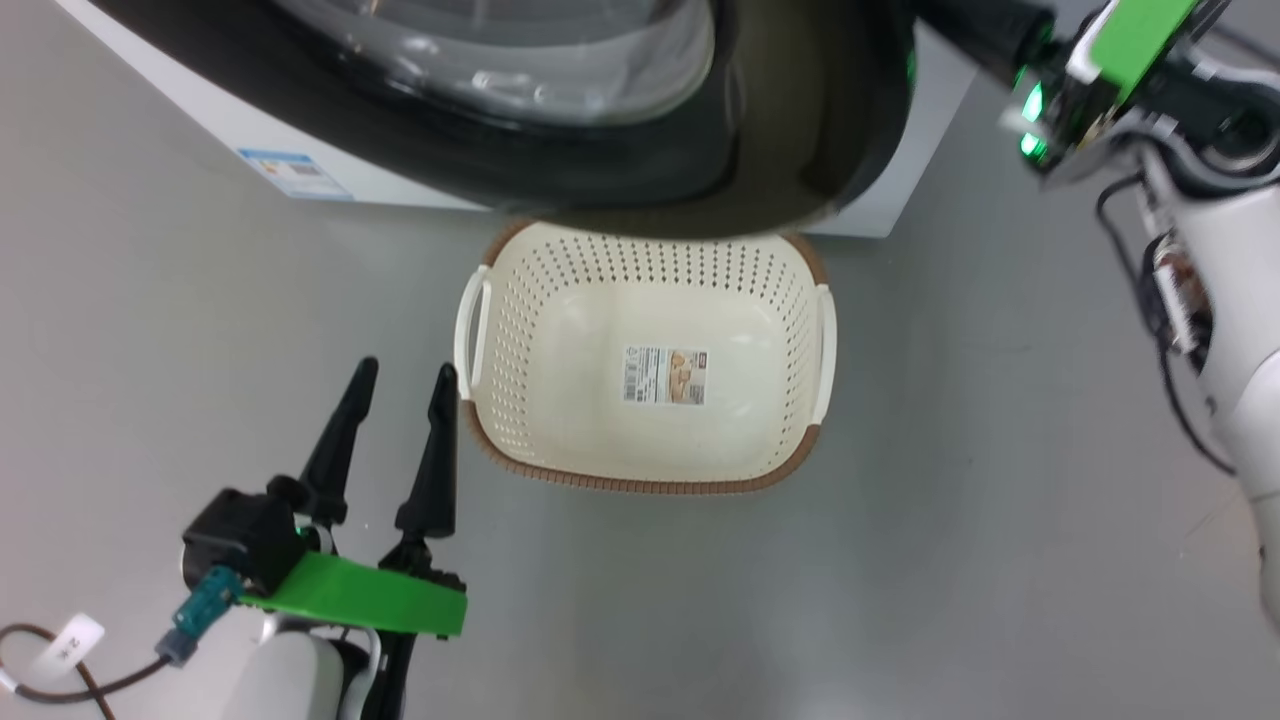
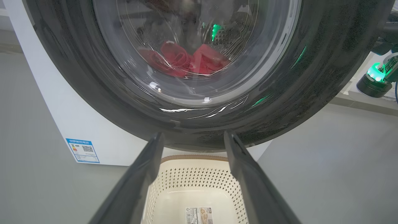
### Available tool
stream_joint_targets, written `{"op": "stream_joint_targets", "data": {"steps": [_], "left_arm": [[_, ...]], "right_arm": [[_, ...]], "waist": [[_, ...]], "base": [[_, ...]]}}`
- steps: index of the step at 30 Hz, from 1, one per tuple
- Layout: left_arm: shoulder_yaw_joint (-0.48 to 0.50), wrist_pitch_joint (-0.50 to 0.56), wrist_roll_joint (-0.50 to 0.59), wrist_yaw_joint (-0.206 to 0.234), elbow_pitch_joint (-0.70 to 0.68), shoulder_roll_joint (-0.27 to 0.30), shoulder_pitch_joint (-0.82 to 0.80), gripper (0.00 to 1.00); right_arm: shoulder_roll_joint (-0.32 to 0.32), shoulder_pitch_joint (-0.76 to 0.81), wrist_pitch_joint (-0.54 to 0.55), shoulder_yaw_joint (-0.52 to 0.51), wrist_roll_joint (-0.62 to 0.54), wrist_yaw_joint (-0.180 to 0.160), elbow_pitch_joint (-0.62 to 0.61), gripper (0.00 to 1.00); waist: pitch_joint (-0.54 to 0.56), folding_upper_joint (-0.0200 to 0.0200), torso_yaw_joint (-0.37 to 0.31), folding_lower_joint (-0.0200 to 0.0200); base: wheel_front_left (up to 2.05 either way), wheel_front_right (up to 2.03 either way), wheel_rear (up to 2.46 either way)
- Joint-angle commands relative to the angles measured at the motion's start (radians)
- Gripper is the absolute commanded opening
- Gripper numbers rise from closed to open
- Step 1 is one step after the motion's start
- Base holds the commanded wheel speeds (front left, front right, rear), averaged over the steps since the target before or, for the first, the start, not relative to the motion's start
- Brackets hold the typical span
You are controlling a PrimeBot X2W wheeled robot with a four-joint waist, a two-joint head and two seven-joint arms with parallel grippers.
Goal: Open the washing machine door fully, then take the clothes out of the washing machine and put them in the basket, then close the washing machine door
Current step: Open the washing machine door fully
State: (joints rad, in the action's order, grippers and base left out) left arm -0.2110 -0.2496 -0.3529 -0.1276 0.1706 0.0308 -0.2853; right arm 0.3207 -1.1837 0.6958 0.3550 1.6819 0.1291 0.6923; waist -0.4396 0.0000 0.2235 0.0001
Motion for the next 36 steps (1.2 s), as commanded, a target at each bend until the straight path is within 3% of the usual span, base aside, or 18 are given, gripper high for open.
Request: {"op": "stream_joint_targets", "data": {"steps": [1,20,36], "left_arm": [[0.034,-0.012,0.011,-0.003,-0.015,0.019,0.023,1.00],[0.053,-0.012,0.034,-0.003,0.000,0.019,0.170,1.00],[0.063,-0.012,0.041,-0.003,-0.009,0.019,0.225,1.00]], "right_arm": [[-0.037,0.045,0.018,0.017,-0.006,0.002,-0.038,0.00],[-0.081,0.372,0.061,0.028,-0.040,0.002,-0.259,0.00],[-0.123,0.514,0.088,0.045,-0.073,0.002,-0.351,0.00]], "waist": [[0.029,0.0000,-0.009,-0.0001],[0.234,0.0000,0.022,-0.0001],[0.292,0.0000,0.092,-0.0001]], "base": [[0.00,0.00,0.00],[0.00,0.00,0.00],[0.00,0.00,0.00]]}}
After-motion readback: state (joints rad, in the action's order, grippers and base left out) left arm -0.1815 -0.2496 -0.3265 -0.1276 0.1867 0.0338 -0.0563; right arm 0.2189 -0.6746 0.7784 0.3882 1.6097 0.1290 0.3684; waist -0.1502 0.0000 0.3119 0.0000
